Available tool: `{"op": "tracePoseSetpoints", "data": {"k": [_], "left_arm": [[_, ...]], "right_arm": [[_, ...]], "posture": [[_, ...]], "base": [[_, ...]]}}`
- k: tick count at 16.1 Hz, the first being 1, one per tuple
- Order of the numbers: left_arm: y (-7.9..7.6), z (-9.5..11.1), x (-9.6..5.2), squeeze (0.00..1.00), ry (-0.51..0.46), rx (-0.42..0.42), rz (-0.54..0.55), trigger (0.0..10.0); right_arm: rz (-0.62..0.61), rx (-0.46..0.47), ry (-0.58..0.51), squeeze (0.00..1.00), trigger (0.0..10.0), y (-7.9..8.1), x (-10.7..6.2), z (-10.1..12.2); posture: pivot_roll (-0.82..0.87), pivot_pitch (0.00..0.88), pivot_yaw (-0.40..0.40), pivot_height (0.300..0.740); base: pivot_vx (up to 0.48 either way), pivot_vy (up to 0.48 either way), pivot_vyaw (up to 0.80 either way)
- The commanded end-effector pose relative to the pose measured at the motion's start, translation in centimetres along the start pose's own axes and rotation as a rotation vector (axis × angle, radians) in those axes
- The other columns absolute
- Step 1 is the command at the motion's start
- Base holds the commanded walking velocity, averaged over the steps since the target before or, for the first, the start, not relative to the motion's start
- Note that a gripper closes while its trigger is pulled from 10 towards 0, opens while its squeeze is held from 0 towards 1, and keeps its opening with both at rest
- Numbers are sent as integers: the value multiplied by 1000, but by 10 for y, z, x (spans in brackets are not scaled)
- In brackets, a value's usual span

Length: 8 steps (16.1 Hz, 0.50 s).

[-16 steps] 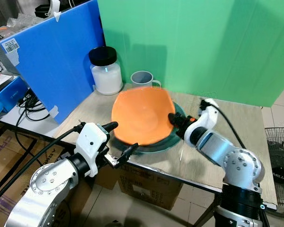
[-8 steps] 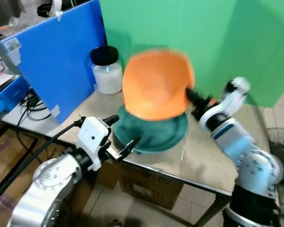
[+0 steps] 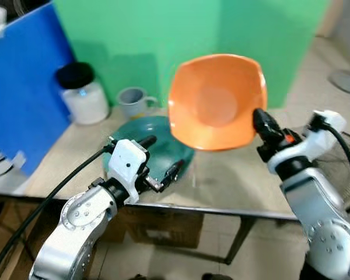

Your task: Setting the table

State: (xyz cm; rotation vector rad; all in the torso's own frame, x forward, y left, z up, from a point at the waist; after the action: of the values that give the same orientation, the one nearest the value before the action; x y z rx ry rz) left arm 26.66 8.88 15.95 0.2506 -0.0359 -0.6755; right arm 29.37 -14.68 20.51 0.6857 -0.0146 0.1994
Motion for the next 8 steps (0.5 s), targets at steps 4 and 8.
{"op": "tracePoseSetpoints", "data": {"k": [4, 8], "left_arm": [[41, -1, 3, 0, 19, 87, 252, 10000], [62, 0, -1, 0, 18, 86, 398, 10000]], "right_arm": [[-3, -136, -68, 0, 10000, 13, -6, 9], [-13, -184, -72, 0, 10000, 12, -3, 10]], "posture": [[61, 0, 84, 740], [67, 0, 57, 740]], "base": [[0, 0, -800], [0, 0, -800]]}}
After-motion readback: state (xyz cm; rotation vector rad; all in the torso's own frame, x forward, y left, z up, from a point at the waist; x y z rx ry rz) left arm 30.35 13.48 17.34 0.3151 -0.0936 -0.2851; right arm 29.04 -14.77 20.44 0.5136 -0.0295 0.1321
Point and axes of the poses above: a point about 5 cm out from each wrist's last joint towards the gripper, its own x axis pointing out of the wrist towards the gripper, its own z axis along the axis of the wrist's last joint, y = z × x, the point moved 5 cm from there along x, pointing out of the wrist towards the gripper, and after that the axes turned 6 degrees about x, right-handed, at the moved point
